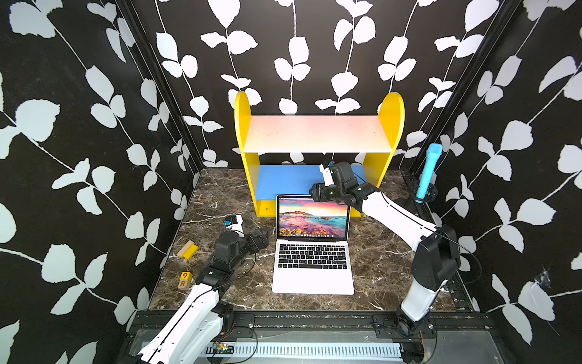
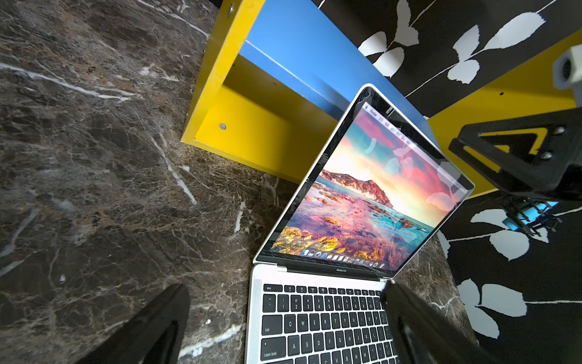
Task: Close the laptop lid and set it aside
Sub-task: Close the lid of the laptop.
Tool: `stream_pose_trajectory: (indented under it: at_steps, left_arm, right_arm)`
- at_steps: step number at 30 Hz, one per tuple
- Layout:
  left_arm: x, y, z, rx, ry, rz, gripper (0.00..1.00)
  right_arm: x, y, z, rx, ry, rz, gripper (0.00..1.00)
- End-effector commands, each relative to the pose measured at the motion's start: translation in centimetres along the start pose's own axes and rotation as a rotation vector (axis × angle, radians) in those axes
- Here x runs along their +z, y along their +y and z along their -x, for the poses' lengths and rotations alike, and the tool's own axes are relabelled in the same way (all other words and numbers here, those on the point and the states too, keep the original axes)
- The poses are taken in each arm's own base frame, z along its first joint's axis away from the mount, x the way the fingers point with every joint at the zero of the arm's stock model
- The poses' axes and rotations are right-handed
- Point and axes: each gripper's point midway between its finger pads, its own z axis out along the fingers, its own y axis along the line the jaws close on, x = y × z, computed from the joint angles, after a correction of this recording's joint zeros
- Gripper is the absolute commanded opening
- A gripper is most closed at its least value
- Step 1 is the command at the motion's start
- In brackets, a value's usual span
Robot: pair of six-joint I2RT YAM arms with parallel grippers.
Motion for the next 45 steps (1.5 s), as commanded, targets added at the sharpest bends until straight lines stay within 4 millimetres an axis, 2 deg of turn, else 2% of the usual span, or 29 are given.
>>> stream_pose_trajectory:
  at_steps: [1,13,24,45]
  left_arm:
    - [-0.1,0.4,-0.6,0.02,0.008,0.007,0.98]
    - [-0.2,0.1,-0.5,0.026,0.004,-0.006,0.99]
    - [-0.4,0.1,-0.5,0.024,0.0,-0.007,0.99]
    - [-0.7,0.2,-0.4,0.028,-0.009,0.001,0.99]
  right_arm:
    - [0.4,1.2,0.4,-0.003,0.003,0.046,0.66]
    - [1.1,2.5,-1.1,-0.08,0.143,0.146,0.67]
    - [-0.1,4.1,-3.7,-0.167,0.285,0.266,0.68]
    - [-3.1,7.0,-7.2,-0.264,0.395,0.44,0.66]
